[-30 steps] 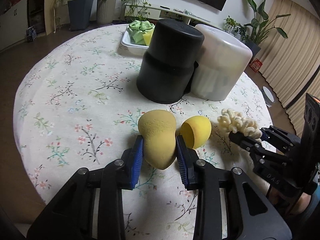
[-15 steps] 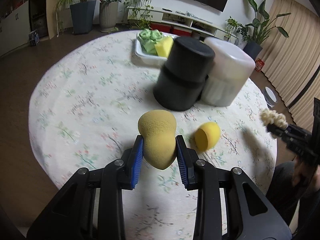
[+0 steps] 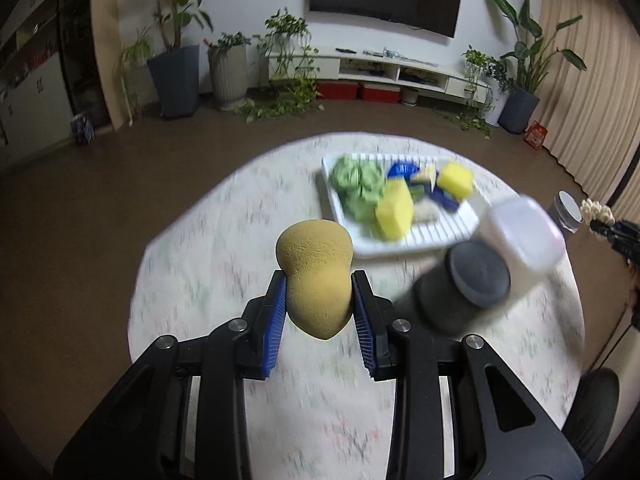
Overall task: Organize soft objects
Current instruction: 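Carry the makeup sponge and cream scrubber to the tray and release both, then move both open grippers back toward the yellow egg sponge and knitted scrubber, then grasp the knitted white scrubber with the left gripper while the right grasps the yellow egg sponge, then carry the knitted scrubber and egg sponge to the white tray and release both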
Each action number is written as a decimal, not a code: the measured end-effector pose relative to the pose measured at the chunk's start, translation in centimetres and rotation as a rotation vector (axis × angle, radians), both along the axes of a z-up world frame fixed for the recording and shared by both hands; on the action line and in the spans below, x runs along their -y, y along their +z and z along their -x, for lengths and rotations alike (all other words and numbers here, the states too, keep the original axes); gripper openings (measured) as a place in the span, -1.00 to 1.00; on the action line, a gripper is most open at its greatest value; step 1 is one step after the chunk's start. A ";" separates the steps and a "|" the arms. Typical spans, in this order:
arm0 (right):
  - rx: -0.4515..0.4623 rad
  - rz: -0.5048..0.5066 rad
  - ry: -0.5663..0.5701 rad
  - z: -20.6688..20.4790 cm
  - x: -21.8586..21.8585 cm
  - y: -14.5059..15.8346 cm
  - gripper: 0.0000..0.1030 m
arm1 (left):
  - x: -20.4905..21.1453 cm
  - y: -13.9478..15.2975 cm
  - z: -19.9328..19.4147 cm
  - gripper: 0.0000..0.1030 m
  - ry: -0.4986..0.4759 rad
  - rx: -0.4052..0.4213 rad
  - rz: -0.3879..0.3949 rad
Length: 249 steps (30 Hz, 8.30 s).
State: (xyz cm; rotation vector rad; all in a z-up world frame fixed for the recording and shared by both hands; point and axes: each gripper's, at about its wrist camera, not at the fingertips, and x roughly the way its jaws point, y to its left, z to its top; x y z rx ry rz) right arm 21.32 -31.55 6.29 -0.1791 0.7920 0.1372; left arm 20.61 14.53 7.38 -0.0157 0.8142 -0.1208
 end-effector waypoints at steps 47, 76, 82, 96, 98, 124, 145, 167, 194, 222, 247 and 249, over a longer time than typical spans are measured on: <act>-0.211 0.176 0.698 -19.5 -21.5 -4.7 0.22 | 12.2 -6.4 -19.6 0.45 -0.342 -0.136 -0.100; -0.045 -0.068 0.324 -16.7 -6.8 0.0 1.00 | 4.9 -2.4 -9.4 1.00 -0.130 -0.002 0.056; -0.010 -0.156 0.198 -10.6 -1.7 -0.7 1.00 | 3.4 -2.7 -1.9 1.00 -0.096 0.035 0.113; -0.072 -0.267 0.084 5.4 -1.0 -5.1 1.00 | 6.8 -7.6 12.4 1.00 -0.101 -0.037 0.163; -0.080 -0.305 0.094 6.2 -1.5 -4.3 1.00 | 7.2 -8.1 13.5 1.00 -0.088 -0.046 0.175; -0.228 -0.296 0.197 11.7 -14.0 -7.1 1.00 | 13.6 -12.5 12.9 0.99 -0.068 -0.151 0.120; -0.287 -0.216 0.191 8.0 -17.9 -8.8 0.72 | 14.0 -12.8 13.3 0.66 -0.011 -0.123 -0.016; -0.310 -0.230 0.256 7.2 -21.8 -9.4 0.64 | 11.1 -12.4 14.2 -0.59 0.083 -0.092 0.028; -0.194 -0.263 0.238 4.9 -24.5 -10.9 0.60 | 8.3 -12.7 14.7 -0.58 0.120 -0.063 0.143; -0.145 -0.236 0.199 7.1 -21.7 -9.6 -0.03 | 8.1 -11.8 14.8 -0.59 0.122 -0.044 0.150; -0.018 -0.133 0.097 -0.1 -5.6 1.0 -0.03 | 3.9 -0.3 -2.9 -0.59 0.018 0.042 0.010; -0.025 -0.112 0.123 -3.2 -6.0 1.8 -0.03 | 4.4 0.1 -5.6 -0.59 -0.015 0.040 -0.001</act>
